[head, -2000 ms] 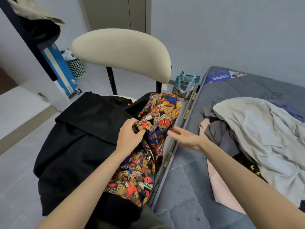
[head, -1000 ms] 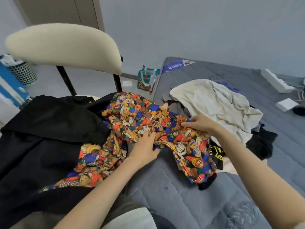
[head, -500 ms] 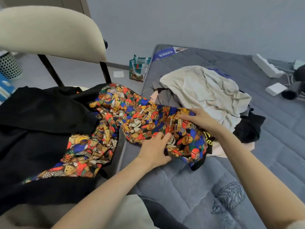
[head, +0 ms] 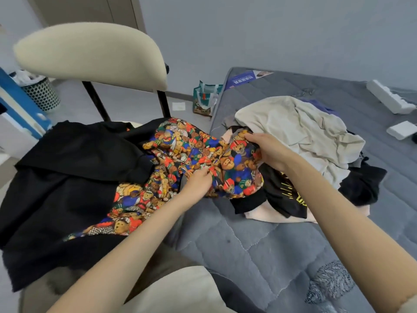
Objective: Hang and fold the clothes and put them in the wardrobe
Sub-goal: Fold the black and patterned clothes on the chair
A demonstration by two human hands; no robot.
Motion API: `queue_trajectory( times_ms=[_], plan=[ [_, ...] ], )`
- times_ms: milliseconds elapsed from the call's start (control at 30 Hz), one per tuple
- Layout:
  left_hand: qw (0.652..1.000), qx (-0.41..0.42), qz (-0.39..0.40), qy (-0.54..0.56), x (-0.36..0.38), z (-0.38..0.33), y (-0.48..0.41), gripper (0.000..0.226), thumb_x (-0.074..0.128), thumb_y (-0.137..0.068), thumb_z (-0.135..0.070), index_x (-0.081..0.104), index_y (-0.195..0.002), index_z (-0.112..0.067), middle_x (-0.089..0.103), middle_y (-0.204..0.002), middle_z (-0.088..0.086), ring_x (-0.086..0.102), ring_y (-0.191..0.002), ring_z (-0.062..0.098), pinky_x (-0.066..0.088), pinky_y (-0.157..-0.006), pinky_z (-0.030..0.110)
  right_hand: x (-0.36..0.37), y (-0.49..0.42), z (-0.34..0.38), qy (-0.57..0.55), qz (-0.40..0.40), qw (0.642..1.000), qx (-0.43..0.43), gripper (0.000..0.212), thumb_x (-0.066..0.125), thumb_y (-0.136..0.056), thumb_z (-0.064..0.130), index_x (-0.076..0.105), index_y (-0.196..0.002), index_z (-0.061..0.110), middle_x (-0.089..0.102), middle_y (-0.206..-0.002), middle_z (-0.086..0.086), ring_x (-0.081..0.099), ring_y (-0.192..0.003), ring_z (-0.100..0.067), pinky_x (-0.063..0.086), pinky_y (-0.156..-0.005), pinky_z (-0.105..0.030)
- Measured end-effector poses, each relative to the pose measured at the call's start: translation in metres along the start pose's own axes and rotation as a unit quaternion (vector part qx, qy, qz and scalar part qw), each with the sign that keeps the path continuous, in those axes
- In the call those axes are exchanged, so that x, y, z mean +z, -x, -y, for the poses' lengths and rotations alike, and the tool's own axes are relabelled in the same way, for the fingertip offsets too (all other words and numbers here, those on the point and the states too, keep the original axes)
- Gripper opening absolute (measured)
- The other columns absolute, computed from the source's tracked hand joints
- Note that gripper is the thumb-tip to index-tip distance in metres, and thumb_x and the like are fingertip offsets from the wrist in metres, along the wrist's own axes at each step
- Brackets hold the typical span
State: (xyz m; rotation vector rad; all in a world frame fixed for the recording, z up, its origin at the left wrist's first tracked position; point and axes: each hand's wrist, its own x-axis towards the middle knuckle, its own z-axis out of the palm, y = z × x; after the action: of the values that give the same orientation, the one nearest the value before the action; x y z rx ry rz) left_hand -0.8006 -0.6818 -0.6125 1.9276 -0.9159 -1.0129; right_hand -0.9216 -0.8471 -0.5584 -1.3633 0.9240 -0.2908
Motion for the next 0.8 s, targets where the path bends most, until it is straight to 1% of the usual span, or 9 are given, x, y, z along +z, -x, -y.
queue_trajectory(
  times_ms=[33, 100, 133, 267, 367, 533, 667, 733, 800],
  plan=[
    [0.999, -0.02, -0.008, 0.034, -0.016, 0.003, -0.002, 0.026, 0.034, -0.102, -0.016, 0.06, -0.106, -0.022, 0.059, -0.092, -0.004, 0.053, -0.082, 0.008, 0.042, -0.073, 0.024, 0.011, -0.006, 0.009, -0.021, 0.01, 1.0, 0.003, 0.026, 0.051, -0.099, 0.025, 0.063, -0.111, 0.006, 0.069, -0.109, -0.014, 0.067, -0.096, -0.024, 0.056, -0.08, -0.031],
    [0.993, -0.056, -0.036, 0.093, -0.049, 0.011, -0.005, 0.032, 0.039, -0.102, -0.016, 0.056, -0.129, -0.012, 0.061, -0.122, 0.004, 0.057, -0.111, 0.018, 0.048, -0.096, 0.034, 0.037, -0.015, 0.025, -0.047, 0.031, 0.998, 0.015, 0.029, 0.049, -0.1, 0.025, 0.058, -0.119, 0.004, 0.065, -0.118, -0.015, 0.064, -0.105, -0.025, 0.053, -0.08, -0.028],
    [0.989, -0.071, -0.052, 0.12, -0.065, 0.014, -0.003, 0.035, 0.041, -0.101, -0.015, 0.054, -0.133, -0.011, 0.059, -0.13, 0.007, 0.057, -0.116, 0.022, 0.05, -0.098, 0.037, 0.05, -0.019, 0.033, -0.049, 0.047, 0.998, 0.017, 0.028, 0.048, -0.1, 0.026, 0.057, -0.118, 0.005, 0.065, -0.118, -0.014, 0.064, -0.104, -0.023, 0.052, -0.078, -0.028],
    [0.96, -0.066, -0.09, 0.258, -0.123, 0.024, 0.013, 0.026, 0.05, -0.098, -0.019, 0.063, -0.12, -0.013, 0.072, -0.107, 0.011, 0.07, -0.088, 0.019, 0.059, -0.065, 0.026, 0.105, -0.034, 0.065, -0.051, 0.13, 0.99, 0.014, 0.021, 0.052, -0.099, 0.027, 0.062, -0.105, 0.01, 0.071, -0.103, -0.009, 0.07, -0.089, -0.018, 0.057, -0.07, -0.029],
    [0.935, -0.051, -0.128, 0.325, -0.169, 0.031, 0.025, 0.025, 0.049, -0.098, -0.018, 0.063, -0.118, -0.012, 0.073, -0.102, 0.013, 0.072, -0.088, 0.026, 0.059, -0.063, 0.034, 0.151, -0.045, 0.094, -0.045, 0.177, 0.983, 0.028, 0.023, 0.058, -0.096, 0.028, 0.063, -0.105, 0.008, 0.073, -0.097, -0.009, 0.072, -0.082, -0.019, 0.059, -0.066, -0.03],
    [0.898, -0.048, -0.238, 0.367, -0.243, 0.054, 0.034, 0.015, 0.051, -0.098, -0.023, 0.061, -0.109, -0.018, 0.076, -0.089, 0.007, 0.074, -0.077, 0.023, 0.057, -0.054, 0.033, 0.242, -0.071, 0.132, -0.042, 0.233, 0.97, 0.057, 0.02, 0.058, -0.096, 0.022, 0.063, -0.098, 0.003, 0.072, -0.088, -0.012, 0.07, -0.074, -0.02, 0.061, -0.065, -0.03],
    [0.882, -0.077, -0.29, 0.363, -0.292, 0.092, 0.032, 0.015, 0.049, -0.098, -0.029, 0.063, -0.102, -0.024, 0.076, -0.08, 0.003, 0.073, -0.067, 0.028, 0.056, -0.049, 0.03, 0.316, -0.099, 0.148, -0.062, 0.253, 0.959, 0.109, 0.017, 0.048, -0.1, 0.012, 0.055, -0.089, 0.001, 0.064, -0.084, -0.015, 0.066, -0.066, -0.021, 0.058, -0.055, -0.03],
    [0.87, -0.101, -0.305, 0.375, -0.31, 0.108, 0.028, 0.02, 0.05, -0.096, -0.035, 0.065, -0.098, -0.023, 0.075, -0.083, 0.007, 0.072, -0.065, 0.03, 0.055, -0.048, 0.031, 0.345, -0.112, 0.152, -0.087, 0.272, 0.948, 0.141, 0.022, 0.04, -0.103, 0.01, 0.052, -0.088, -0.001, 0.065, -0.075, -0.015, 0.067, -0.053, -0.02, 0.057, -0.052, -0.031],
    [0.847, -0.121, -0.337, 0.393, -0.331, 0.125, 0.019, 0.027, 0.049, -0.096, -0.041, 0.066, -0.097, -0.02, 0.075, -0.08, 0.007, 0.072, -0.062, 0.027, 0.055, -0.048, 0.029, 0.375, -0.128, 0.153, -0.145, 0.308, 0.927, 0.158, 0.027, 0.035, -0.104, 0.012, 0.052, -0.088, -0.001, 0.066, -0.066, -0.014, 0.067, -0.051, -0.02, 0.057, -0.054, -0.031]
  ],
)
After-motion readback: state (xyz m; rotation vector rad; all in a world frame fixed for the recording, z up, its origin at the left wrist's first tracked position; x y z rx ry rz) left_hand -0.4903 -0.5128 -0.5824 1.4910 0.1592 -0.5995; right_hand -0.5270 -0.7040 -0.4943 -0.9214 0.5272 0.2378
